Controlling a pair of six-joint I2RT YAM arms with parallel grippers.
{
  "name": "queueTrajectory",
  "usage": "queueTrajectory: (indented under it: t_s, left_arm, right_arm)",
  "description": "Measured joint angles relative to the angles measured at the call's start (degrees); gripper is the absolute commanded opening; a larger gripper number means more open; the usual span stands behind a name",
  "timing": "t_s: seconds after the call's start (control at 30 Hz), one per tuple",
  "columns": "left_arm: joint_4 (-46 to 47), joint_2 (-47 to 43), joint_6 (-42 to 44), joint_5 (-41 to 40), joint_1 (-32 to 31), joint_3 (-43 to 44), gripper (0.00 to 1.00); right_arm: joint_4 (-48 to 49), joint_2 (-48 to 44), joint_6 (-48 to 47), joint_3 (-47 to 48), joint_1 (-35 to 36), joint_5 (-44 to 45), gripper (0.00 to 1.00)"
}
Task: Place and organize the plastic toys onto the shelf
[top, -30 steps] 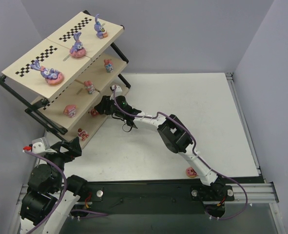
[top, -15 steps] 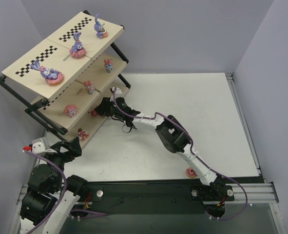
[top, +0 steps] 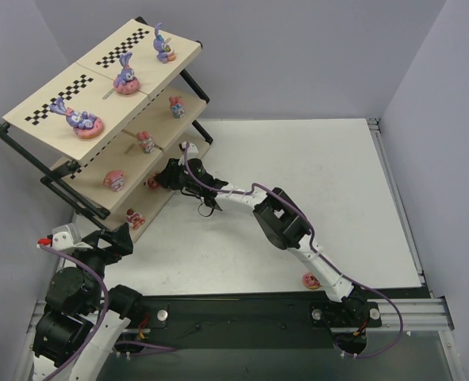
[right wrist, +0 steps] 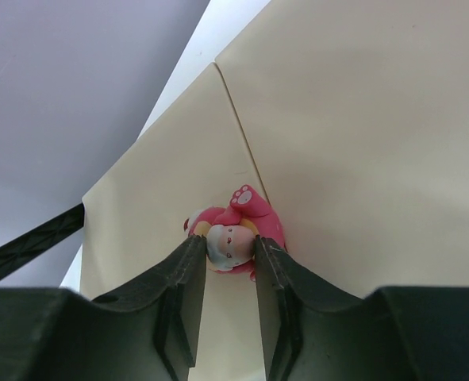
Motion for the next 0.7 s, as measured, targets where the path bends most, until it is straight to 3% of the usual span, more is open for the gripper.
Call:
queueTrajectory:
  t_s: [0.1,0.3,0.7]
  left_arm:
    - [0.0,0.0,0.0,0.0,0.0,0.0,0.97]
    - [0.0,0.0,0.0,0.0,0.0,0.0,0.97]
    - [0.0,0.0,0.0,-0.1,0.0,0.0,0.97]
  right_arm:
    - [0.0,0.0,0.3,0.1,0.0,0.0,0.14]
    - [0.6,0.0,3.1,-0.4,-0.2,0.1,0.04]
    - [12.9,-0.8,22.7,-10.0,-1.2,3.8,0.00]
